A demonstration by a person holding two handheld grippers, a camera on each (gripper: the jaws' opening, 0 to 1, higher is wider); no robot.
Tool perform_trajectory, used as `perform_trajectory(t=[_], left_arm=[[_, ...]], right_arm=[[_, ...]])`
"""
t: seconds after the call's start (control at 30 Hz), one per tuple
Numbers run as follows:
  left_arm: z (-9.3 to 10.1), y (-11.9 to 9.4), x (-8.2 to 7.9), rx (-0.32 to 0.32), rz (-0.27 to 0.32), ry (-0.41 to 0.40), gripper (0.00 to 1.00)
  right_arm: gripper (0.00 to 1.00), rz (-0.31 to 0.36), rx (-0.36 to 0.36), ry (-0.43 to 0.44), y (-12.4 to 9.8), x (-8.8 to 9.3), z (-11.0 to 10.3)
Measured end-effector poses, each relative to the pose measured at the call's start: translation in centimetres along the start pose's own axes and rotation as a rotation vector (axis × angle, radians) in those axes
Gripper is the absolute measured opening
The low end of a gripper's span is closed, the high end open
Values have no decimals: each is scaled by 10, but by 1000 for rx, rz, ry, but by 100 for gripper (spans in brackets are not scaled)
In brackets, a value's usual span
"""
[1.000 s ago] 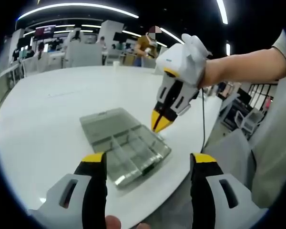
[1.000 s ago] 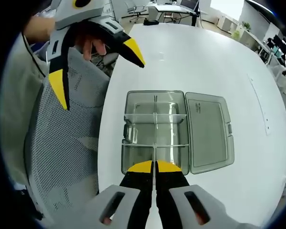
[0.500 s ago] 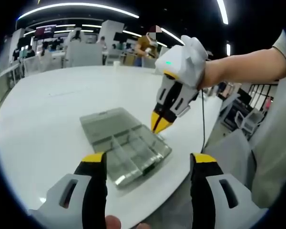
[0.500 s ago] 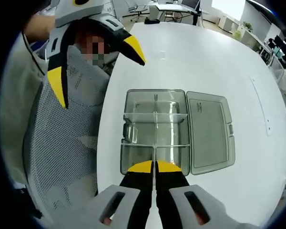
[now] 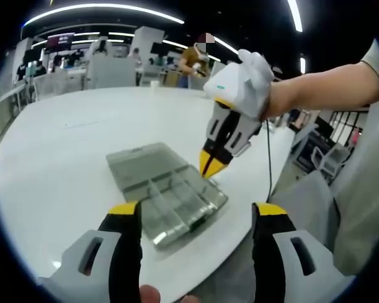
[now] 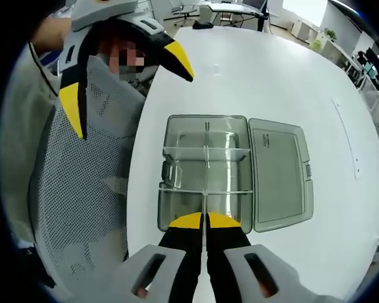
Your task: Insert the divider into the dual guide fixture by aligning both edges with the guide slots and pushing it downward to the bottom, including one-sided entry, uneven engagement, binding, and posture correction.
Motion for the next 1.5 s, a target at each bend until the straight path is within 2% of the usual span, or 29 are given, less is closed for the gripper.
perform_trajectory(t=[1.5], left_arm=[[-5, -1, 2, -10, 2, -11, 68]], right_arm=[[0, -34, -38, 5, 21, 3, 2]])
Point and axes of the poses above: the point that each gripper's makers call its tool centre point, and the gripper's own axes: y roughly forward along the fingers, z roughly to its right, x roughly out of its underside, the point moved 10 cm from there along -y, roughly backward along the fingers, and after that the axes turned 12 degrees about -y, right-handed, at the moved point
